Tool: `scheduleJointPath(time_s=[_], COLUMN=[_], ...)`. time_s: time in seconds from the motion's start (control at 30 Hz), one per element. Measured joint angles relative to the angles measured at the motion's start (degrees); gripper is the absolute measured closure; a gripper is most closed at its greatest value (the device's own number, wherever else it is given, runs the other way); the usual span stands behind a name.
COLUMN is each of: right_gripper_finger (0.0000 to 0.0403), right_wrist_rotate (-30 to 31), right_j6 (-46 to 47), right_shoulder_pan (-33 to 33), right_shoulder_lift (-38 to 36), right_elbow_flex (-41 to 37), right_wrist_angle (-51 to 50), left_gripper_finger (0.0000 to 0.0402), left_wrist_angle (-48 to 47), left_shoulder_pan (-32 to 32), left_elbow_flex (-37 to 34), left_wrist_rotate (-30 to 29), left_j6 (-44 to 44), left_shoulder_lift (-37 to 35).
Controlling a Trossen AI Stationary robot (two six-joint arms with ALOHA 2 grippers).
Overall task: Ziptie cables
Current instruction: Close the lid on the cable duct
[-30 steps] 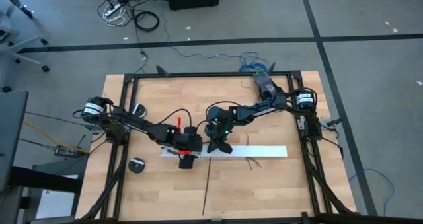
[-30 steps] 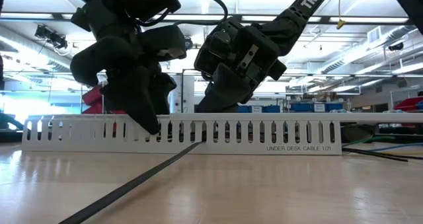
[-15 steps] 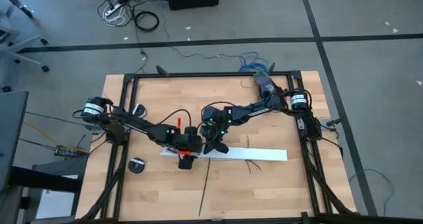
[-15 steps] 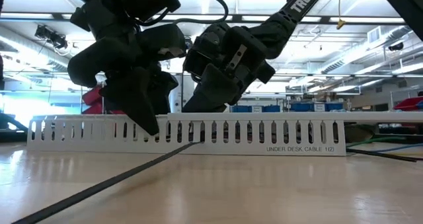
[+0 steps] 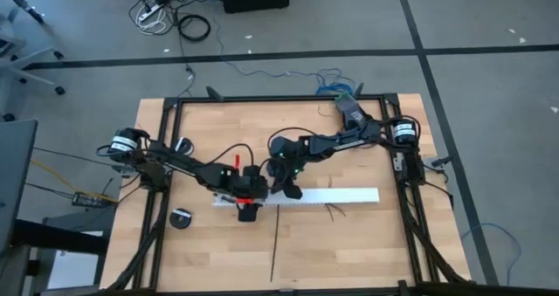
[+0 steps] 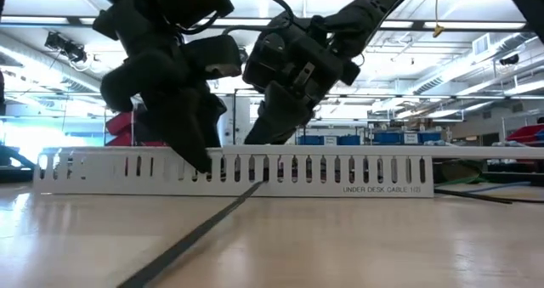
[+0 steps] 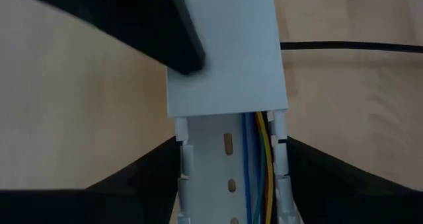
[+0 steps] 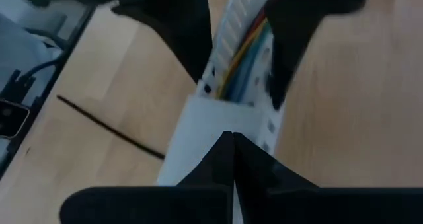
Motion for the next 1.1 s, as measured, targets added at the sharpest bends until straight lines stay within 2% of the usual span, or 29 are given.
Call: scheduleJointPath(time_s=[0.33, 0.5, 0.63, 0.77, 0.87, 1.1], right_gripper_finger=[0.0403, 0.0403, 0.0403, 0.0403, 0.0403, 0.0403], right_wrist_rotate=[6.2, 8.7, 11.0, 12.4, 13.6, 14.3], right_j6=[0.7, 4.3, 10.3, 16.5, 18.5, 18.9], right_shoulder_pan=[1.9, 2.9, 4.2, 5.3, 5.8, 6.8], right_shoulder_lift=[-6.5, -14.0, -19.7, -21.5, -21.6, -21.6], right_elbow_flex=[-0.2, -5.3, -13.6, -21.8, -23.8, -24.7], right_wrist_angle=[-7.4, -8.5, -2.6, 7.4, 11.1, 11.0], left_gripper_finger=[0.0163, 0.0163, 0.0163, 0.0163, 0.0163, 0.0163], left_wrist_angle=[-2.0, -3.2, -3.2, -2.5, -0.8, -0.3], left_shoulder_pan=[-0.1, -0.4, -0.4, -0.4, -0.4, -0.4], left_elbow_flex=[0.1, 0.1, 0.1, 0.0, -0.1, -0.1], left_wrist_rotate=[0.8, 0.7, 0.7, 0.6, 0.7, 0.7], left_j6=[-2.7, -4.7, -4.8, -5.8, -8.0, -10.9], left_shoulder_lift=[-0.2, -0.2, -0.2, -0.2, -0.1, 0.0])
